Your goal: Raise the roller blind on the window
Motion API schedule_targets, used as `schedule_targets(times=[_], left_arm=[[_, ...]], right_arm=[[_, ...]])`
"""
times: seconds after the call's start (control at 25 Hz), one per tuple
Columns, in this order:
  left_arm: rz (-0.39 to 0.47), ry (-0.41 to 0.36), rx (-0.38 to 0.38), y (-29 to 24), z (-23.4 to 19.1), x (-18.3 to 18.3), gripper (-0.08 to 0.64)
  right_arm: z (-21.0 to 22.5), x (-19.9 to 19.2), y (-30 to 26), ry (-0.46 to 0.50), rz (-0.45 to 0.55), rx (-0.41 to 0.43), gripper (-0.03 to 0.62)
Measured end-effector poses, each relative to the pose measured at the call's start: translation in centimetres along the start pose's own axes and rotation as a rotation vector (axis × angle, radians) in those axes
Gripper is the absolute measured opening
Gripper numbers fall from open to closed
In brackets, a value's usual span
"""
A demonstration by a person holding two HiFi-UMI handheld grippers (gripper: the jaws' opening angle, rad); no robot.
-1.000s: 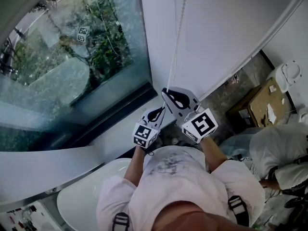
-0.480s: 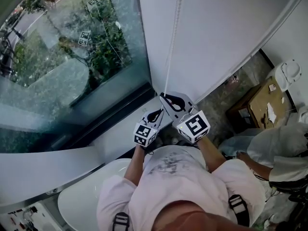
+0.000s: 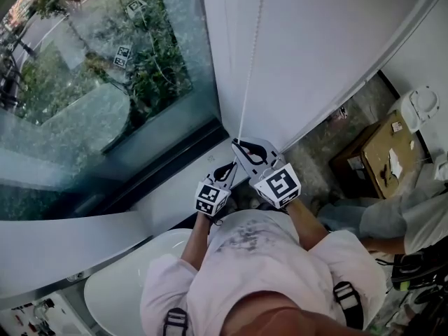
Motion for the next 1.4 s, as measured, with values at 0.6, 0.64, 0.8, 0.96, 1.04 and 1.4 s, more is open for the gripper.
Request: schedule_targets(times=[0.6,0.64,0.8,0.96,1.04,1.4], left_arm=[[0.238,0.004,-0.017,8.0,-1.0,15.4,0.077],[0.254,-0.021,-0.019,8.5,-0.9,16.9,0.077],[0.308,-0.116,-0.007,9.6,-0.7,22.5,0.077],[0.354,-0.187,0.001,9.9,-0.5,27.4,0.075],[0.369,-0.204,0.007,9.8,-0.3,29.3,0.075],[0.401,-0.193,0.034,8.0,0.0,32.7,0.062]], right_arm=[[-0.1,0.2,0.2,0.015,0.011,-0.004,0.071],[0.0,0.1,0.2,0.016,0.013,-0.004,0.071],[-0.2,0.1,0.2,0.027,0.019,0.000,0.071],[-0.3,0.2,0.3,0.024,0.011,-0.001,0.071],[-0.4,0.2,0.3,0.027,0.009,0.001,0.071],[-1.4,0.3,0.2,0.054,0.016,0.033,0.071]])
Point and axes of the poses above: the fingertips, and each gripper's own axes: y backward along the fingers, z to its right, x out of its top, the point moved 9 cm from there along y, backward along the fingers, and after that the axes turned 8 degrees about -y, right-handed, at the moved point
